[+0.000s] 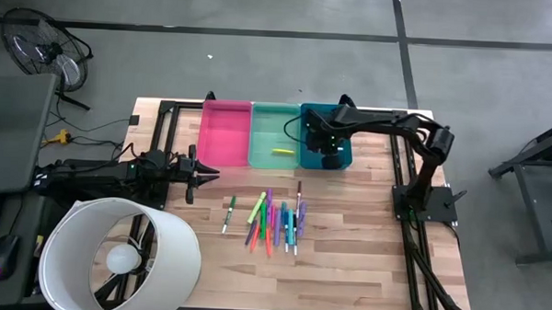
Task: Pick & Place Markers
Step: Put the red highlighter into the blue bin, then put the purple marker into the red bin
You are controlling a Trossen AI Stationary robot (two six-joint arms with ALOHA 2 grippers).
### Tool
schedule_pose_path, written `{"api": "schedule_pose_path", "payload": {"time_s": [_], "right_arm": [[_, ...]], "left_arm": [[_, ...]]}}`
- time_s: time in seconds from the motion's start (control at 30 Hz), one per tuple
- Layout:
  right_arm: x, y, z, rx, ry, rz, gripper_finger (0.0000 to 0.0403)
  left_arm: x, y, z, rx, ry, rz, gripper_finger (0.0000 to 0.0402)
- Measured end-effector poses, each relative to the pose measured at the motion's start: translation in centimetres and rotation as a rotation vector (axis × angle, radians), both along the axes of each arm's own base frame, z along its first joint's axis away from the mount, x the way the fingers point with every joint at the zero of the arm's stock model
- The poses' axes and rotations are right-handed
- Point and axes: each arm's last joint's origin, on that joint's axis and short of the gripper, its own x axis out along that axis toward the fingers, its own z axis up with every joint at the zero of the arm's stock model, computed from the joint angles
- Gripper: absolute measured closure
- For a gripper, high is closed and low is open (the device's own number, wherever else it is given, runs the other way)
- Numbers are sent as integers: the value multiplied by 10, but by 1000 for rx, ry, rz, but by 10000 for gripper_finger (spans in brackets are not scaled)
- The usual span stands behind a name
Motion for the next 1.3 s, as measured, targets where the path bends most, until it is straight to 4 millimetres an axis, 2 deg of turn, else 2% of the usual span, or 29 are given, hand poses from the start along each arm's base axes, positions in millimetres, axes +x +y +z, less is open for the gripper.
{"api": "schedule_pose_path", "payload": {"time_s": [0.43,0.57,0.7,0.83,0.97,1.1,1.3], "right_arm": [[0,0,-1,-10,1,-99,319],[0,1,-1,-74,22,-152,307],[0,5,5,-153,21,-238,296],[0,12,11,-157,-30,-394,287],[0,25,20,-124,-105,-645,282],[2,46,24,-64,-138,-886,281],[10,86,23,82,-139,-1096,281]], "left_arm": [[0,0,0,0,0,0,340],[0,0,0,0,0,0,340],[0,0,0,0,0,0,340],[0,0,0,0,0,0,340],[0,0,0,0,0,0,340],[0,0,0,0,0,0,340],[0,0,0,0,0,0,340]]}}
